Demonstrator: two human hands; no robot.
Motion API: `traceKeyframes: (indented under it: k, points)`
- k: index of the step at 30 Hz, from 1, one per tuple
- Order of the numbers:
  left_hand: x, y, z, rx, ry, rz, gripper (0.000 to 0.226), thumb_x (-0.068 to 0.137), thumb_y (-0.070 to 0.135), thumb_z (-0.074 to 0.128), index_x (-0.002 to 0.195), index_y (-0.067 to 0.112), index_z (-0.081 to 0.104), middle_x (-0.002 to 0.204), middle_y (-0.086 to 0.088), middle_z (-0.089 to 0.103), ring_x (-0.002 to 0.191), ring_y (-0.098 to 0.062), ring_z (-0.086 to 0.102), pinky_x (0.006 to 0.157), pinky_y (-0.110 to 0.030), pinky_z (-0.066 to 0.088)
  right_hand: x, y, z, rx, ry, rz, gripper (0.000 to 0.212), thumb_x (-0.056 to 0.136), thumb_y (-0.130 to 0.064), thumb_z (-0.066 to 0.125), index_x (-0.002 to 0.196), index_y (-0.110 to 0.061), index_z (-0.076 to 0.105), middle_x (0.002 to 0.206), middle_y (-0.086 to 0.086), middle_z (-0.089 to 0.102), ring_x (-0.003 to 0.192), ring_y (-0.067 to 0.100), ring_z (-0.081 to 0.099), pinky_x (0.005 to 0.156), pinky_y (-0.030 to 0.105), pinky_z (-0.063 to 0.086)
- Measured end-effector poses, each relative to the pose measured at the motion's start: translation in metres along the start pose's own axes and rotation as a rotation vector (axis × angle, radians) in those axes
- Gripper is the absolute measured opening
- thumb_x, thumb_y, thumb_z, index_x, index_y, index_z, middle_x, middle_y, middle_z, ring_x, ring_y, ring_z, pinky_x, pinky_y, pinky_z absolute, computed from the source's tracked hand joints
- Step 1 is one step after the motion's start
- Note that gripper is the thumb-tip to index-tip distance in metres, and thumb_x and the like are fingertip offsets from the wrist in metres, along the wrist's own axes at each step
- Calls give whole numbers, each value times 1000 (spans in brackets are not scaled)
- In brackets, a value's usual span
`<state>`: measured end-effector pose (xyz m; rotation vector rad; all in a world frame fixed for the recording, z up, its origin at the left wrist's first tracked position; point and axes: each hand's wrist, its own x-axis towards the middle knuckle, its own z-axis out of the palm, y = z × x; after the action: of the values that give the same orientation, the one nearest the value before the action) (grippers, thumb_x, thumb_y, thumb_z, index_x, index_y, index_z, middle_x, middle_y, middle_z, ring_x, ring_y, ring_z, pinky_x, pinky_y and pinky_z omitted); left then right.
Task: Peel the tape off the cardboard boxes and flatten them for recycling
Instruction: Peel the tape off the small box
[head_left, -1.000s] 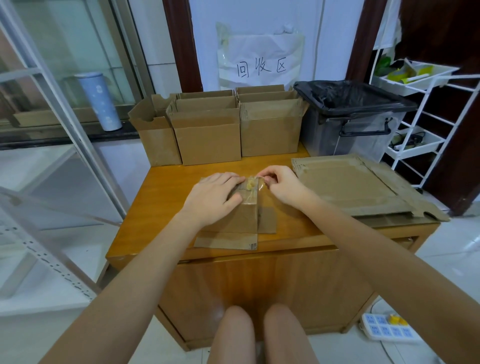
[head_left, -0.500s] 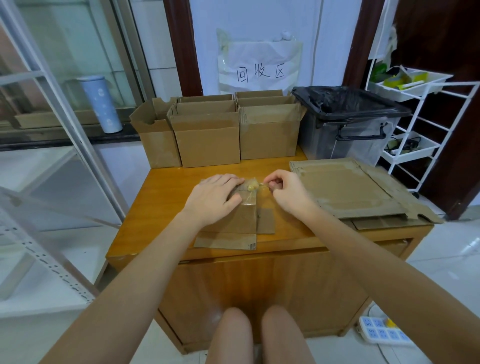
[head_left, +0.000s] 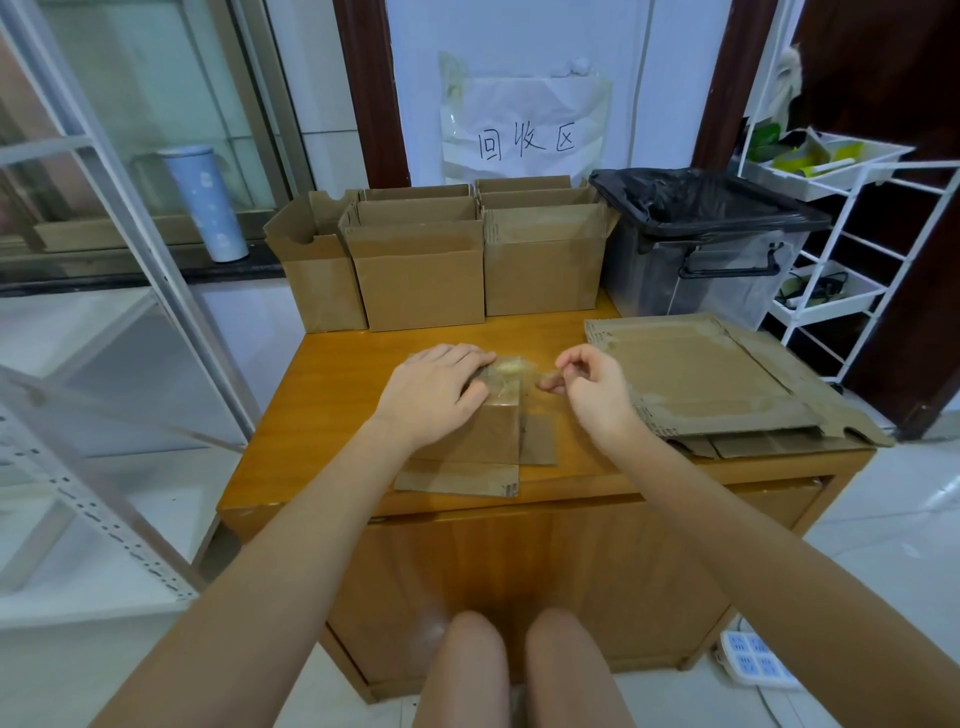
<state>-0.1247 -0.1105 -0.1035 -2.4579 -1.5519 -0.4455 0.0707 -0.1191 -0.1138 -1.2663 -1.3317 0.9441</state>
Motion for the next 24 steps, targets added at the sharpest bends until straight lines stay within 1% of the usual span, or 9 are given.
traceKeyframes:
  k: [3,5,8,11,13,15,18,21,24]
  points:
    - [3,0,1,-9,-2,-21,43,100,36,32,139,25,47,138,7,52,126,-10,45,102,-29,38,0,-1,-9,-168,-74,-8,24,99,-1,39,89,-17,52,92,3,60,84,6,63,83,25,53]
    - [4,1,1,-9,-6,-20,43,100,36,32,139,25,46,139,7,51,127,-10,44,102,-29,38,3,-3,-17,-269,-125,3,17,98,-5,44,108,-15,53,101,5,60,90,11,63,87,31,54]
    - [4,1,1,-2,2,-19,43,100,35,32,139,25,46,139,7,51,127,-10,44,101,-29,38,8,-12,-24,-358,-145,-25,40,95,-16,53,135,-15,45,123,0,52,110,13,54,101,33,45]
    - [5,1,1,5,2,-27,44,100,36,32,139,25,46,138,7,51,126,-10,45,99,-28,39,9,-20,-16,-554,-275,-194,57,88,-19,65,141,-15,43,142,-2,35,129,11,36,107,28,33]
    - [5,1,2,5,-2,-32,44,100,37,31,139,25,46,138,7,51,125,-9,45,98,-28,40,13,-17,-4,-572,-329,-251,51,87,-14,66,135,-15,51,138,1,48,128,14,44,108,29,36]
    - [5,1,2,6,-3,-36,44,99,38,31,138,26,46,137,7,52,124,-9,46,97,-28,41,15,-12,4,-457,-249,-226,32,87,-9,66,118,-16,63,119,0,63,112,13,57,101,31,46]
    - [5,2,1,8,4,-37,43,99,38,31,138,26,46,137,7,52,124,-9,46,97,-28,41,15,-5,6,-319,-119,-157,13,84,-11,70,93,-21,67,96,-3,67,93,11,62,90,30,52]
    - [3,1,1,6,26,-26,43,100,37,31,138,26,47,137,7,52,124,-9,46,96,-27,40,14,-4,0,-286,-148,-138,12,82,-11,73,84,-21,66,92,2,69,91,17,65,86,27,53]
    - [3,1,2,20,34,-9,52,95,41,23,137,25,49,136,7,53,123,-9,47,96,-26,40,16,-9,-6,-379,-209,-161,10,83,-11,72,85,-19,67,93,0,68,92,15,64,79,16,47]
